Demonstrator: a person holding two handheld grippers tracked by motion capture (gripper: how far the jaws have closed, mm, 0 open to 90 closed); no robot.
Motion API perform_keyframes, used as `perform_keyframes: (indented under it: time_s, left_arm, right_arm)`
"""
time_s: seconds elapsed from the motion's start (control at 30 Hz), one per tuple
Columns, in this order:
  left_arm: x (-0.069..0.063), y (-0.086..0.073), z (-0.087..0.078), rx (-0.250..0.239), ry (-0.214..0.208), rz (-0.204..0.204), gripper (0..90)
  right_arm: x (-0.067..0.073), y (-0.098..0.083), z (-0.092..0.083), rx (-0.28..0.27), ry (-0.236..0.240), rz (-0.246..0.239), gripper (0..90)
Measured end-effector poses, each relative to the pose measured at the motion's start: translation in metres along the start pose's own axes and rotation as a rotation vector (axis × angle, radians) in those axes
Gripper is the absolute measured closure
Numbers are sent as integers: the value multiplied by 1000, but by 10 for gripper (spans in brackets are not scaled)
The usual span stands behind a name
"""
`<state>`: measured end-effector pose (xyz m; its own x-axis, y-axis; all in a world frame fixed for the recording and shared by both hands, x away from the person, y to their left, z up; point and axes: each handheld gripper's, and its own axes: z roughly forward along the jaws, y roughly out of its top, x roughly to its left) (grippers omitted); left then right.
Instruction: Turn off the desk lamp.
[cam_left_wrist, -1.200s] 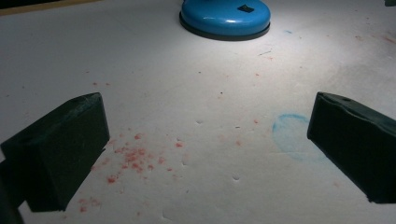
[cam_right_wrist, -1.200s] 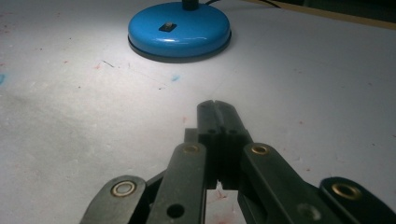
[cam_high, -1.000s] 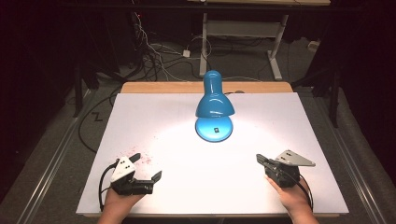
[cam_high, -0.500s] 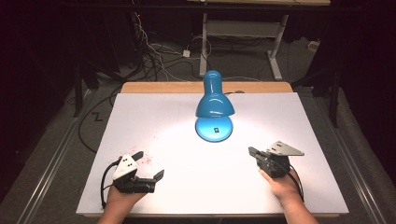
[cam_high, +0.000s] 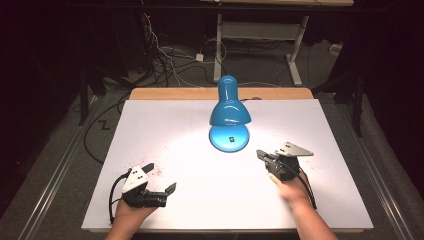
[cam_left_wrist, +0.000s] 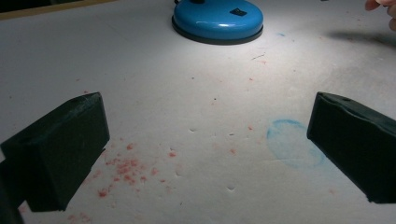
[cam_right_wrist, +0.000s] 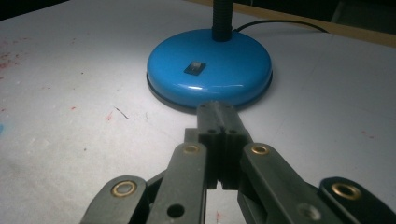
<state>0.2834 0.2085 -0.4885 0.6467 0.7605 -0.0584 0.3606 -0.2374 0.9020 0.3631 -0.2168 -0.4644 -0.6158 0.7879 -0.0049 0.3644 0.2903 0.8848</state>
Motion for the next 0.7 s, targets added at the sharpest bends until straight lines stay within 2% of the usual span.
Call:
perform_keyframes:
  time_s: [0.3,0.43,0.7]
  left_arm:
    - [-2,0,0,-7,-7,4,0]
    - [-1,0,-1,-9,-11,3,0]
    - [0,0,-3,-13,-10,5,0]
  right_arm:
    - [2,6,19,-3,34,-14,900]
    - [3,9,27,1,46,-1,900]
    - [9,19,41,-6,56,-21,900]
